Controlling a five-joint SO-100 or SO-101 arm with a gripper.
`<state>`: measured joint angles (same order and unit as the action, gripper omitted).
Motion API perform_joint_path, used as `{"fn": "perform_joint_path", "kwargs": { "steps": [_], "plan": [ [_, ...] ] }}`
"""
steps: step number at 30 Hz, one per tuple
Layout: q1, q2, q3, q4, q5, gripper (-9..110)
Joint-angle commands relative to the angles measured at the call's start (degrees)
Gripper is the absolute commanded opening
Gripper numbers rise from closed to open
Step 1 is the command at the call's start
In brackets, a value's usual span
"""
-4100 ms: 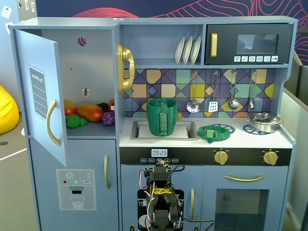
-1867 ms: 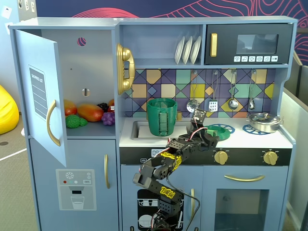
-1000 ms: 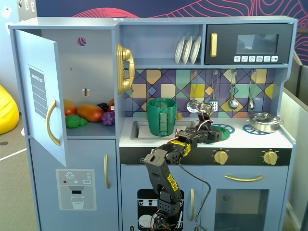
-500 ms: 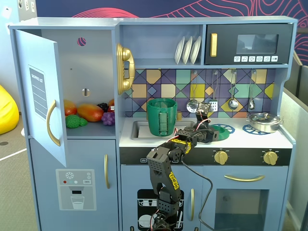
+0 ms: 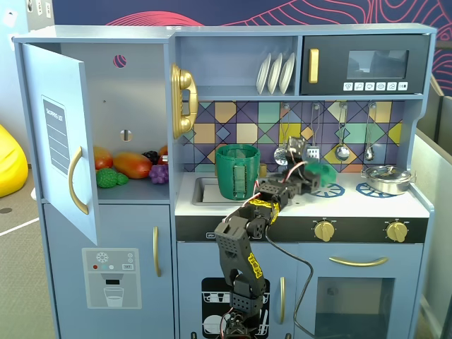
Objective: Pick up the lid from the counter and put it on the green recipient
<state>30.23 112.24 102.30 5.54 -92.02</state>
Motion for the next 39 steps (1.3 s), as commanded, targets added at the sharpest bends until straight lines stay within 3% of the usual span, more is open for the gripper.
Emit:
{"fn": "perform_joint_path", "kwargs": {
  "steps": [1,17,39],
  "plan": [
    [-1.58,6.59,-10.63,4.04,1.14,0],
    [-17.05,9.93,-24.96,21.8,0.97,0],
    [-26.63,1.58,-27.6,22.94,-2.9,0]
  ]
}}
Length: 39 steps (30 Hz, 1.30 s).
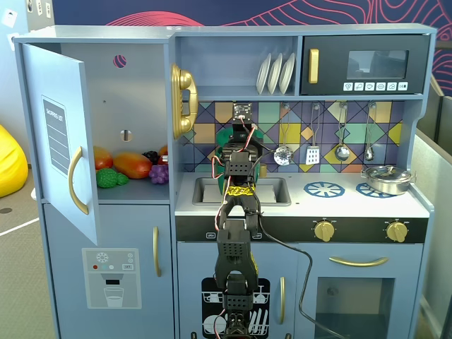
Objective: Pick up the lid from the counter and put it on the green recipient
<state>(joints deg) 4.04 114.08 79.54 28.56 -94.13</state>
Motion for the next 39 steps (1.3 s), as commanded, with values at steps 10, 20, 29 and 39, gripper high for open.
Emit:
{"fn": "perform_joint_path", "kwargs": {
  "steps": [10,20,29,39],
  "plan": [
    [-1.58,-3.87,-5.98,-0.35,-1.58,0],
    [-2.81,-4.39,-5.98,-0.62,-2.64,0],
    [-0.79,-3.16,-5.19,0.62,-3.16,0],
    [0.09,-0.18,-2.72,2.11,-3.69,0]
  ]
}}
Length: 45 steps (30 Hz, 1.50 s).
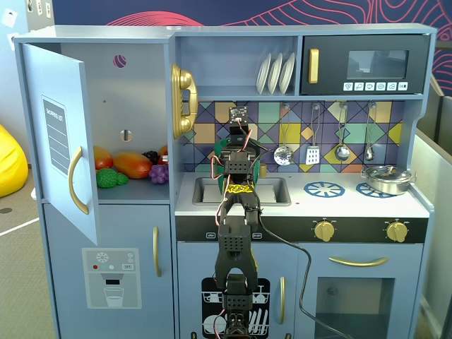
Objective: Pick up the lid from the counter and put it on the green recipient
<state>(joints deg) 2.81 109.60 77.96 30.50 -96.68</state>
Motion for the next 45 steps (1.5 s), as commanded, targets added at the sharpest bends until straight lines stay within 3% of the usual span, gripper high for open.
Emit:
{"fn": "perform_joint_path", "kwargs": {
  "steps": [1,26,35,45],
  "plan": [
    [1.49,4.66,-0.62,0.35,-1.14,0],
    [-0.26,1.32,-1.49,-0.97,-1.49,0],
    [0.97,3.25,-1.14,-1.93,1.14,35],
    [0.26,13.27,-0.09,1.85,-2.2,35]
  ]
}}
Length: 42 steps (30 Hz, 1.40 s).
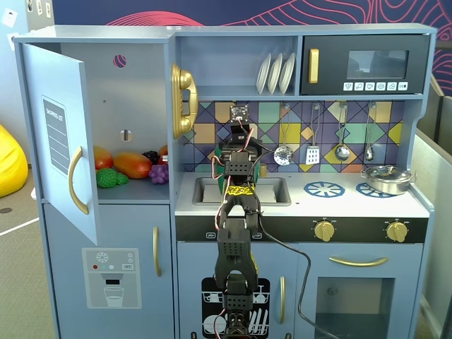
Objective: Pick up the lid from the counter and put it on the green recipient
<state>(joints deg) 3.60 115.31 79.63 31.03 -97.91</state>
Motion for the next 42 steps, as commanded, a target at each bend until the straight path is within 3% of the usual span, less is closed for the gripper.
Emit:
{"fn": "perform_joint_path", "kwargs": {
  "steps": [1,6,14,19,28,33,42],
  "plan": [
    [-0.44,9.84,-0.88,2.64,-0.97,35],
    [0.53,20.65,4.04,13.36,-0.88,34],
    [1.49,46.14,31.46,29.36,0.88,28],
    [4.66,53.17,51.06,28.65,-1.05,20],
    [2.02,52.65,77.43,14.24,4.31,0],
    [0.97,56.16,85.61,14.68,11.07,0],
    [-0.7,62.23,92.02,26.54,10.72,4]
  ]
}}
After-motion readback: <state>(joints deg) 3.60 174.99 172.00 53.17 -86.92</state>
